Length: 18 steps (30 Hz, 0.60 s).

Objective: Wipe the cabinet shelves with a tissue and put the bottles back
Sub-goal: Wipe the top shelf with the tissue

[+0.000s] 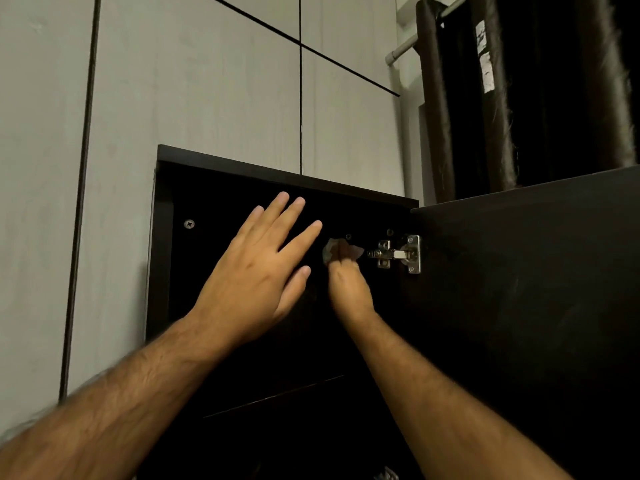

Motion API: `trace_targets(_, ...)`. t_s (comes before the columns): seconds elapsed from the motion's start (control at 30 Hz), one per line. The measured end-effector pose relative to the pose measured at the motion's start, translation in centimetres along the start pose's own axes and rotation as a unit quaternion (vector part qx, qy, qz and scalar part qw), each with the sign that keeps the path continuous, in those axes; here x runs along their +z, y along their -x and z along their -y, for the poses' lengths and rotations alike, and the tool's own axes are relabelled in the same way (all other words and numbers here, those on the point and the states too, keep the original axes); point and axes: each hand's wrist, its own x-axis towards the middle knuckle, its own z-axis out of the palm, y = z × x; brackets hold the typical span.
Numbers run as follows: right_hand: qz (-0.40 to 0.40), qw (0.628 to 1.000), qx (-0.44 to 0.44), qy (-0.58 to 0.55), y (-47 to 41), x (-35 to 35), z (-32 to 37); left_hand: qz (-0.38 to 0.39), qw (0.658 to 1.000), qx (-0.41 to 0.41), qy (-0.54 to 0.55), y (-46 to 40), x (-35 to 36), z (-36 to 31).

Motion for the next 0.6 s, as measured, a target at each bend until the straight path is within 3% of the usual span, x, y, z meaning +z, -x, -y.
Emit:
trace_targets(0.13, 0.031, 0.989, -0.063, 0.128, -3.1, -4.4, -0.6, -0.003, 1.000, -0.005, 0.016, 0.8, 0.6, -0.1)
trace_targets(0.27, 0.064, 0.948, -0.113, 0.290, -3.7, -7.0, -0.7, -0.008, 1.000, -0.016, 0.024, 0.9, 0.9, -0.2)
trace_targets(0.47, 0.166, 0.877, -0.117, 0.436, -3.4, -9.0, -2.4, -0.008, 0.999, -0.033, 0.032, 1.2, 1.8, -0.3)
trace_targets(0.6, 0.175, 0.858, -0.072, 0.477, -2.5, -8.9, -1.9, 0.001, 0.999, -0.043, 0.032, 1.4, 2.2, -0.6)
